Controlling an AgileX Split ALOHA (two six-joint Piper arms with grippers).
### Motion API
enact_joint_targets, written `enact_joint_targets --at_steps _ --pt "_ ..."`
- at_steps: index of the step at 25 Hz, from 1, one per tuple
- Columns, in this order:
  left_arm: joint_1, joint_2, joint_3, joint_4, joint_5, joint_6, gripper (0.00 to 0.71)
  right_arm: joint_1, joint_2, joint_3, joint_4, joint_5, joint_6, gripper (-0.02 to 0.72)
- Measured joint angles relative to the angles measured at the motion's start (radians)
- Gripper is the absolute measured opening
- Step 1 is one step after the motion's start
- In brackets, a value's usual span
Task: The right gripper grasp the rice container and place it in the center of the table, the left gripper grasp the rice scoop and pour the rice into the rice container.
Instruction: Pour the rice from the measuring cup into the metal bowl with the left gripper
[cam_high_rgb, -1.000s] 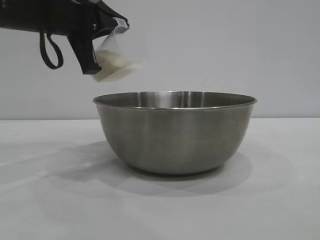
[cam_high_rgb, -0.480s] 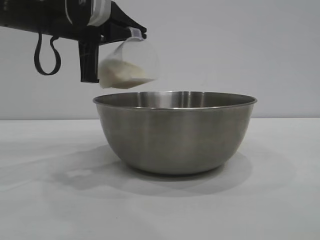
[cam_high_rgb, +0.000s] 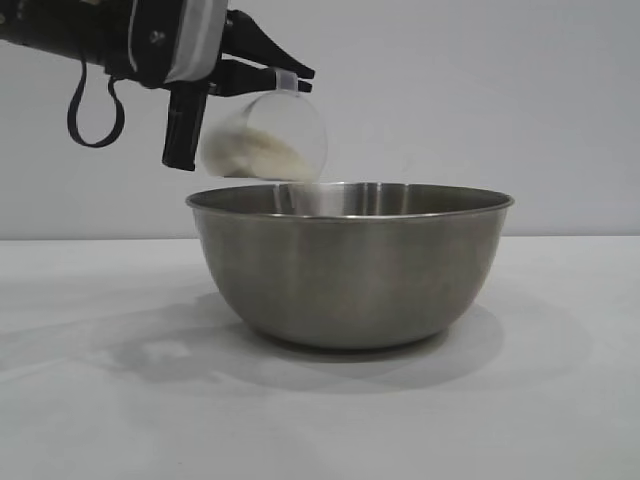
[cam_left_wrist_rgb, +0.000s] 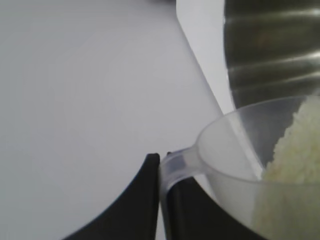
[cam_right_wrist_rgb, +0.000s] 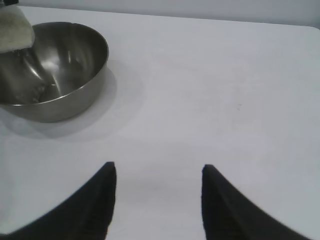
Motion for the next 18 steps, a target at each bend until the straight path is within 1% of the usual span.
enact_joint_targets --at_steps 4,9,14,18 --pt "0.0 0.0 -0.033 0.078 0.036 0.008 0.0 0.0 0.0 0.0 0.0 0.0 0.0 0.328" --pt "0.0 0.0 -0.053 0.118 0.05 0.039 0.0 0.0 0.0 0.0 0.0 0.0 0.0 0.328" --pt "0.0 0.0 -0.052 0.203 0.104 0.158 0.0 0.0 0.0 0.0 0.0 0.0 0.0 0.328" --pt "-0.005 0.0 -0.052 0.216 0.122 0.232 0.0 0.0 0.0 0.0 0.0 0.0 0.0 0.328"
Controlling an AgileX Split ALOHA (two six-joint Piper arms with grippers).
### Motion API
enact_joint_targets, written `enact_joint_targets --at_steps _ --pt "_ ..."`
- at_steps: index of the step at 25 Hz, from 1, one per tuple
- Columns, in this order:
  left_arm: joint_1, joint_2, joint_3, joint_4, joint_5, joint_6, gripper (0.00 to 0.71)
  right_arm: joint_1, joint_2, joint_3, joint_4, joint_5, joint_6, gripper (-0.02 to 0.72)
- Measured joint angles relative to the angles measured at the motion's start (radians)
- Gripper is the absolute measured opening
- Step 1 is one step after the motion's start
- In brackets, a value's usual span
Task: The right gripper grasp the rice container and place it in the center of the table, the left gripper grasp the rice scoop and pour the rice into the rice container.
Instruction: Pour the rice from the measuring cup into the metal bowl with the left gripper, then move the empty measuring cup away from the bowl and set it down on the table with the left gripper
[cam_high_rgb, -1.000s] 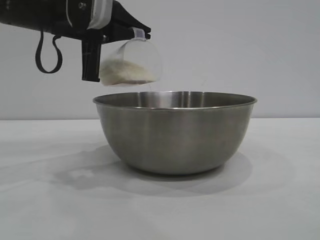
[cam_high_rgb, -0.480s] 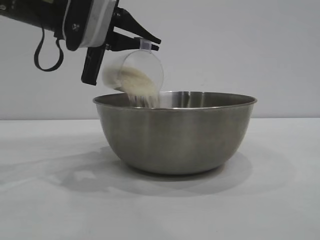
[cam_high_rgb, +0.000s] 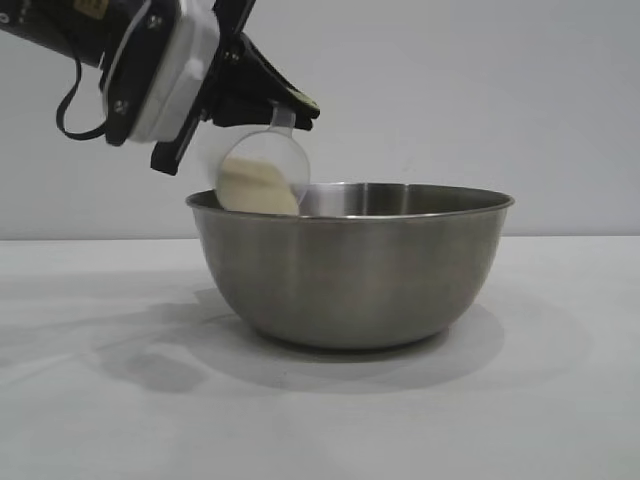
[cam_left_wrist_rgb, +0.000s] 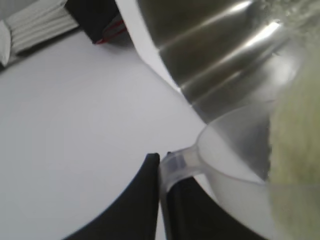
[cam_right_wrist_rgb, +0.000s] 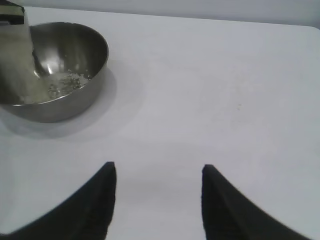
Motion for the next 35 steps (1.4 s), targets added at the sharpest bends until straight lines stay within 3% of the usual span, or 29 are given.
enact_joint_targets --at_steps 8,15,20,23,26,33,35 --pt "-0.064 -0.026 -0.004 0.021 0.002 0.107 0.0 0.0 0.0 0.0 0.0 0.0 0.0 0.328" --pt "-0.09 -0.042 -0.006 0.067 0.01 0.122 0.0 0.0 0.0 0.0 0.0 0.0 0.002 0.328" --pt "-0.092 -0.042 -0.006 -0.043 0.016 0.064 0.0 0.0 0.0 0.0 0.0 0.0 0.002 0.328" --pt "-0.092 -0.042 -0.006 -0.112 0.018 -0.117 0.0 0.0 0.0 0.0 0.0 0.0 0.002 0.328" --pt "-0.092 -0.042 -0.006 -0.193 0.024 -0.46 0.0 0.0 0.0 0.0 0.0 0.0 0.002 0.328" --pt "-0.089 -0.042 -0.006 -0.704 0.024 -1.108 0.0 0.0 0.0 0.0 0.0 0.0 0.002 0.328" --pt "-0.065 -0.042 -0.002 -0.79 0.017 -1.282 0.0 0.0 0.0 0.0 0.0 0.0 0.002 0.328"
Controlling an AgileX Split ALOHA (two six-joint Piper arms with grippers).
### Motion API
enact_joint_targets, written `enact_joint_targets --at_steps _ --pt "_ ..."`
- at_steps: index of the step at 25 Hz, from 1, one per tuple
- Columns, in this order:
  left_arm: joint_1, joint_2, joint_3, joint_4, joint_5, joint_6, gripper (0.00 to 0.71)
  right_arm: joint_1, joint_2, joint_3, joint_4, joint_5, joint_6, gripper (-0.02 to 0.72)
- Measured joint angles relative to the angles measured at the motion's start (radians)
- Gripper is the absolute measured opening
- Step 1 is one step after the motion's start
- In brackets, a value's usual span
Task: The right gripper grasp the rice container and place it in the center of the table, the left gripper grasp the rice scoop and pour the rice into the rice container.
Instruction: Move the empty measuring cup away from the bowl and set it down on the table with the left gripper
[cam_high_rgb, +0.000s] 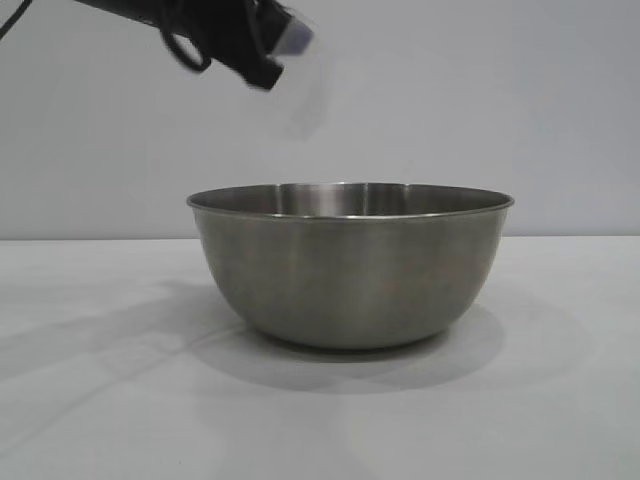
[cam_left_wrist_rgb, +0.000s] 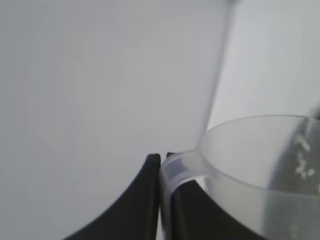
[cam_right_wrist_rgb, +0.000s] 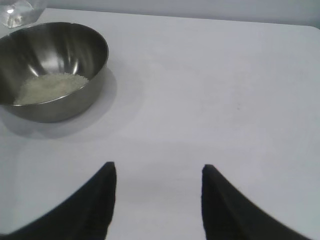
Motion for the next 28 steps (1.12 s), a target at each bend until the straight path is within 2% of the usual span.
enact_joint_targets --at_steps 4,9,12,15,24,28 --pt "0.082 0.0 0.07 -0.06 -0.082 -0.166 0.0 0.0 0.0 0.0 0.0 0.0 0.0 0.328" --pt "0.214 0.0 0.251 -0.075 -0.231 -0.196 0.0 0.0 0.0 0.0 -0.002 0.0 0.0 0.328" --pt "0.265 0.004 0.337 -0.082 -0.295 -0.196 0.0 0.0 0.0 0.0 -0.002 0.0 0.0 0.328" --pt "0.285 0.047 0.374 -0.086 -0.331 -0.196 0.0 0.0 0.0 0.0 -0.002 0.0 0.0 0.328" --pt "0.285 0.202 0.382 -0.101 -0.333 -0.196 0.0 0.0 0.0 0.0 -0.002 0.0 0.008 0.328" --pt "0.285 0.22 0.382 -0.108 -0.333 -0.196 0.0 0.0 0.0 0.0 -0.002 0.0 0.008 0.328"
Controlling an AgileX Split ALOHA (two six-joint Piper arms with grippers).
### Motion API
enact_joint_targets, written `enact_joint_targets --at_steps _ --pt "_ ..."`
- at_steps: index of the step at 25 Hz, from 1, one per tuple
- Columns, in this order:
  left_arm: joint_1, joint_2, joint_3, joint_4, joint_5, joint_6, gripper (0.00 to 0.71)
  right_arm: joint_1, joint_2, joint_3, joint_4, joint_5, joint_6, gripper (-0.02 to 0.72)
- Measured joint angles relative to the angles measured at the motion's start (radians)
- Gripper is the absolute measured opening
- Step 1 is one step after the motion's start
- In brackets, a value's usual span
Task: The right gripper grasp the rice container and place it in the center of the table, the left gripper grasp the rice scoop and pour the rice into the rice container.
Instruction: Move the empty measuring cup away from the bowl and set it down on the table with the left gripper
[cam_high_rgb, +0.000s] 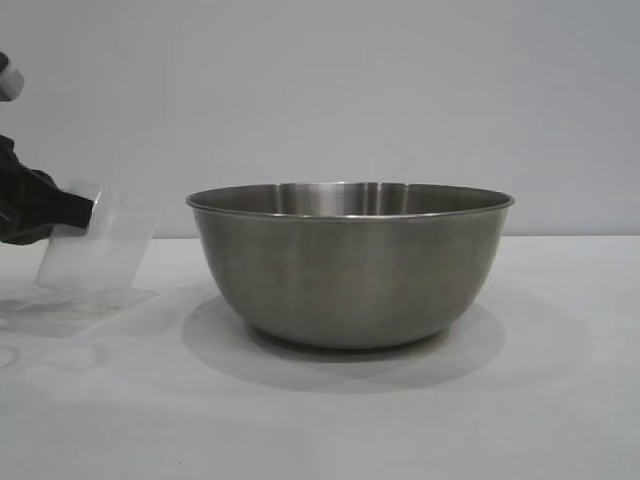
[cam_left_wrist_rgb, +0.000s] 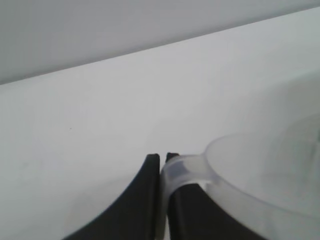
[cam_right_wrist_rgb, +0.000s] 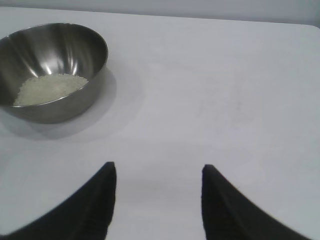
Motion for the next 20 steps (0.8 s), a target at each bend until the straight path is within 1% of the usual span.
enact_joint_targets --at_steps 5,6,8,9,13,20 --pt "0.0 0.0 0.0 0.0 -0.002 0.0 0.0 0.0 0.0 0.0 0.0 0.0 0.0 0.328" --pt "0.0 0.0 0.0 0.002 -0.002 0.0 0.049 0.0 0.0 0.0 0.0 0.0 0.0 0.328" --pt "0.0 0.0 0.0 0.011 -0.002 0.0 0.049 0.0 0.0 0.0 0.0 0.0 0.0 0.328" --pt "0.0 0.0 0.0 0.017 -0.004 0.0 0.107 0.0 0.0 0.0 0.0 0.0 0.0 0.328" --pt "0.0 0.0 0.038 0.021 -0.004 0.023 0.108 0.0 0.0 0.0 0.0 0.0 0.002 0.328" --pt "0.0 -0.016 0.15 0.019 -0.004 0.061 0.108 0.0 0.0 0.0 0.0 0.0 0.002 0.328"
